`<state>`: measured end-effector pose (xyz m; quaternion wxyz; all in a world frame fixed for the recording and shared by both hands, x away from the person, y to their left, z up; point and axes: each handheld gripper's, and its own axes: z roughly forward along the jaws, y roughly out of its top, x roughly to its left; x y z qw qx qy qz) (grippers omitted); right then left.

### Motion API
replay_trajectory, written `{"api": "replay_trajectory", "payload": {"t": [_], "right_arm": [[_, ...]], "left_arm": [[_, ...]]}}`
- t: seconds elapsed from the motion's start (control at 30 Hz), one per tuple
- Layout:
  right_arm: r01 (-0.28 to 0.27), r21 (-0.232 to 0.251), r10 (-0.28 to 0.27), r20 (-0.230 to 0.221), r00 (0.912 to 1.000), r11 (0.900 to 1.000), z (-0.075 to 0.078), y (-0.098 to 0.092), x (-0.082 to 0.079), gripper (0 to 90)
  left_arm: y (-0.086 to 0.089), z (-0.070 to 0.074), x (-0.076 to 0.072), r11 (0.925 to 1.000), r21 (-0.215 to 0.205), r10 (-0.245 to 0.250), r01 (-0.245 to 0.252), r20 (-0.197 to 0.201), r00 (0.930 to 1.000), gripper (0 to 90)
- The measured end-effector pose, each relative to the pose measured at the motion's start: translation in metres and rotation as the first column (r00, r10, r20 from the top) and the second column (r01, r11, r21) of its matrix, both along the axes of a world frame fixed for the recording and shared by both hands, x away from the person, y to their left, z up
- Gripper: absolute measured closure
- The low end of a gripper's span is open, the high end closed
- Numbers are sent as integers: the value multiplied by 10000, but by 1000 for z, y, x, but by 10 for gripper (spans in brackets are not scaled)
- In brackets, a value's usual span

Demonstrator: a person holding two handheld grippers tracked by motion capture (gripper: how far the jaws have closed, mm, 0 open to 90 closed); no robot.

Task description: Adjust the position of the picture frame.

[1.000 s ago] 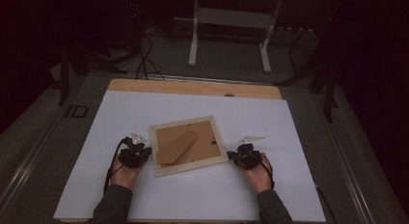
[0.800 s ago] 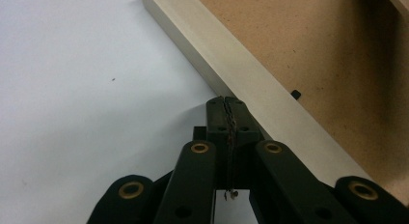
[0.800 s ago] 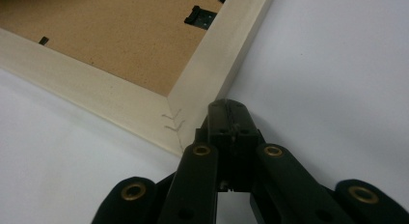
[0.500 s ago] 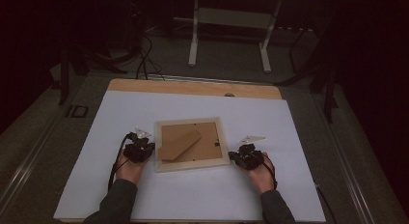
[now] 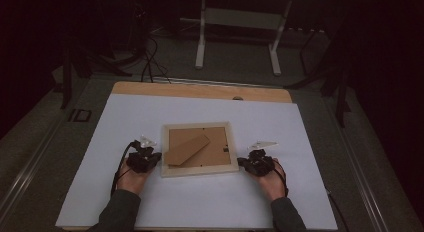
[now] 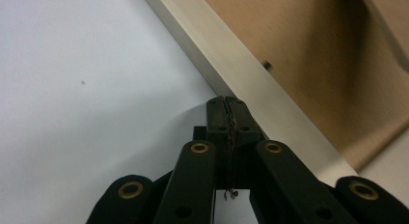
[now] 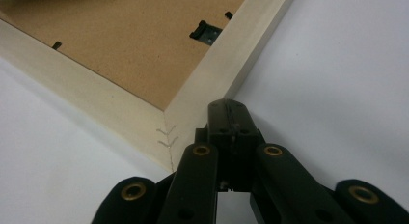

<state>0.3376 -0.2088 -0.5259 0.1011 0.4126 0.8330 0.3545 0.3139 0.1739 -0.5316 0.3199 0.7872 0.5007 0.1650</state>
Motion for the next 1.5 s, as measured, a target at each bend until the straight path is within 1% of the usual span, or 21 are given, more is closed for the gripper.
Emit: {"api": "replay_trajectory", "payload": {"t": [0.13,0.23,0.27,0.3,0.47,0.53,0.73,1.07,1.13,1.2,1.23,1.27,1.3,1.33,1.37,1.4,1.5], "right_arm": [[-87,-100,85,-187,9998,9999,0,-1,-1,900],[-137,-167,131,-346,9993,9998,-1,-2,-2,900],[-125,-138,120,-379,9992,9998,-1,-2,-2,900],[-106,-141,100,-383,9992,9998,-1,-2,-3,900],[-104,-108,100,-391,9992,9999,-1,-2,-3,900],[-106,-80,103,-383,9992,9999,-1,-3,-3,900],[28,-174,-32,-251,9997,9998,-2,-1,-5,900],[175,-123,-178,-254,9995,9998,-2,-4,-4,900],[247,-32,-248,-284,9993,9997,-2,-6,-3,900],[287,98,-284,-310,9991,9995,-3,-9,-2,900],[287,98,-284,-310,9991,9995,-3,-9,-2,900],[332,135,-327,-303,9990,9994,-3,-11,-1,900],[332,135,-327,-303,9990,9994,-3,-11,-1,900],[355,113,-352,-273,9990,9993,-3,-11,-1,900],[355,113,-352,-273,9990,9993,-3,-11,-1,900],[475,89,-474,-199,9987,9988,-4,-11,-1,900],[605,-3,-605,-116,9981,9982,-3,-11,-1,900]], "left_arm": [[0,0,-9,9997,96,-220,219,50,9997,900],[-3,0,-15,9996,233,-184,182,92,9998,900],[-3,0,-16,9999,120,-83,83,23,10000,900],[-3,0,-18,10000,-80,56,-57,-116,9999,900],[-4,1,-24,9999,-66,90,-92,-178,9998,900],[-5,1,-23,9997,-83,214,-216,-250,9995,900],[-12,2,-18,9971,347,683,-679,-102,9976,900],[-21,2,-10,9938,583,945,-947,70,9955,900],[-23,2,-8,9938,575,948,-953,105,9954,900],[-23,1,-4,9946,409,949,-953,110,9954,900],[-23,1,-4,9946,409,949,-953,110,9954,900],[-23,0,-3,9951,248,954,-956,126,9954,900],[-23,0,-3,9951,248,954,-956,126,9954,900],[-23,0,0,9952,117,972,-973,83,9952,900],[-23,0,0,9952,117,972,-973,83,9952,900],[-25,1,2,9947,213,1008,-1009,87,9949,900],[-28,4,5,9946,202,1016,-1020,202,9946,900]]}}
